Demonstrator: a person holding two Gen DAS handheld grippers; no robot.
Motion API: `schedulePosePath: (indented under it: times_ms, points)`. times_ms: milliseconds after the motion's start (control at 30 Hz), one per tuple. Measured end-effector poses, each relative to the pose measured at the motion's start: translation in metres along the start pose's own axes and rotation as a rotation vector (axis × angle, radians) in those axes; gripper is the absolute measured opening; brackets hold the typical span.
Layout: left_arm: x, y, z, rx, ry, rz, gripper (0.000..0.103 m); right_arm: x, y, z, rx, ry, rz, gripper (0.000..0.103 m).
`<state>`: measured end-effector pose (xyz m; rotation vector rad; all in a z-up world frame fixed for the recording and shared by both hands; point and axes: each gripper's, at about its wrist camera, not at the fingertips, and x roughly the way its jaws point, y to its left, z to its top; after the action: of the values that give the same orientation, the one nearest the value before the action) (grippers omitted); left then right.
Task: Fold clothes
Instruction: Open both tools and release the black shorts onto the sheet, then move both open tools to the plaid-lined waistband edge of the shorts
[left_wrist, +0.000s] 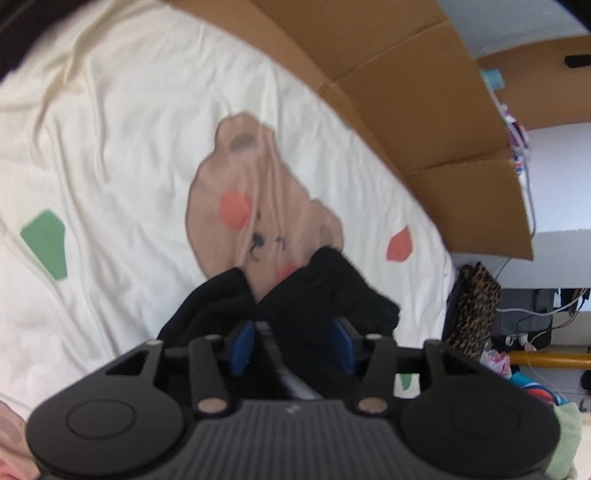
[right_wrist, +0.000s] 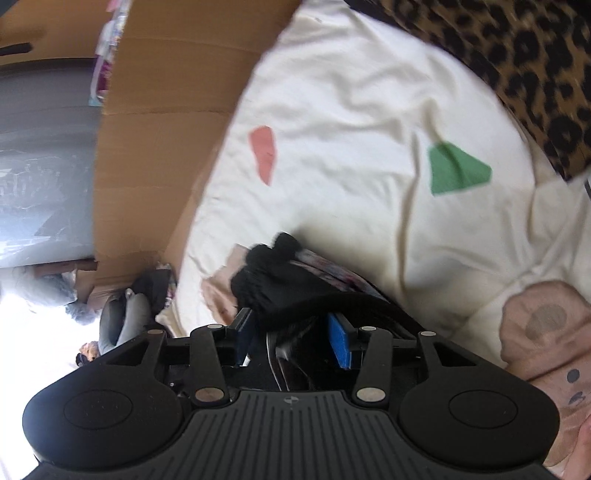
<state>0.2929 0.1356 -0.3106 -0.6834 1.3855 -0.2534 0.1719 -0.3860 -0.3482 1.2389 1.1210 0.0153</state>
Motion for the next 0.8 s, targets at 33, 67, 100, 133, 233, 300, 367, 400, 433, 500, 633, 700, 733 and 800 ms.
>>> schedulePosePath:
  times_ms: [33, 67, 100, 133, 233, 300, 367, 400, 433, 500, 633, 700, 733, 800]
  points:
    - [-0.005, -0.004, 0.002, 0.009, -0.002, 0.006, 0.05, -0.003, 0.004, 0.001, -0.013, 0.0, -0.005, 0.047]
    - [-0.011, -0.008, 0.004, 0.02, -0.005, 0.013, 0.05, -0.007, 0.009, 0.001, -0.028, 0.001, -0.016, 0.047]
    - [-0.018, -0.012, 0.006, 0.035, -0.009, 0.021, 0.05, -0.011, 0.014, 0.001, -0.043, 0.002, -0.029, 0.047]
    - [-0.025, -0.017, 0.008, 0.05, -0.014, 0.029, 0.05, -0.015, 0.018, 0.002, -0.059, 0.001, -0.041, 0.047]
    - [-0.047, -0.033, 0.014, 0.099, -0.029, 0.055, 0.05, -0.031, 0.037, 0.001, -0.126, 0.003, -0.073, 0.047]
    - [-0.062, -0.045, 0.018, 0.14, -0.038, 0.076, 0.052, -0.042, 0.05, 0.001, -0.172, 0.006, -0.096, 0.047]
    - [-0.075, -0.058, 0.021, 0.185, -0.044, 0.099, 0.053, -0.05, 0.064, 0.001, -0.223, 0.022, -0.129, 0.047]
    - [-0.081, -0.064, 0.023, 0.207, -0.044, 0.109, 0.055, -0.053, 0.071, 0.001, -0.254, 0.033, -0.147, 0.047]
    - [-0.087, -0.07, 0.024, 0.227, -0.044, 0.118, 0.057, -0.056, 0.078, 0.002, -0.276, 0.04, -0.168, 0.048]
    - [-0.092, -0.077, 0.026, 0.261, -0.047, 0.129, 0.06, -0.062, 0.092, 0.005, -0.312, 0.051, -0.213, 0.055]
    - [-0.097, -0.085, 0.027, 0.311, -0.047, 0.133, 0.06, -0.061, 0.115, 0.008, -0.419, 0.083, -0.243, 0.055]
    - [-0.095, -0.083, 0.027, 0.32, -0.053, 0.122, 0.06, -0.06, 0.121, 0.005, -0.484, 0.083, -0.261, 0.055]
    - [-0.093, -0.081, 0.026, 0.327, -0.056, 0.125, 0.06, -0.059, 0.122, 0.004, -0.513, 0.079, -0.272, 0.055]
    - [-0.088, -0.077, 0.025, 0.344, -0.057, 0.137, 0.06, -0.056, 0.122, 0.002, -0.555, 0.095, -0.275, 0.055]
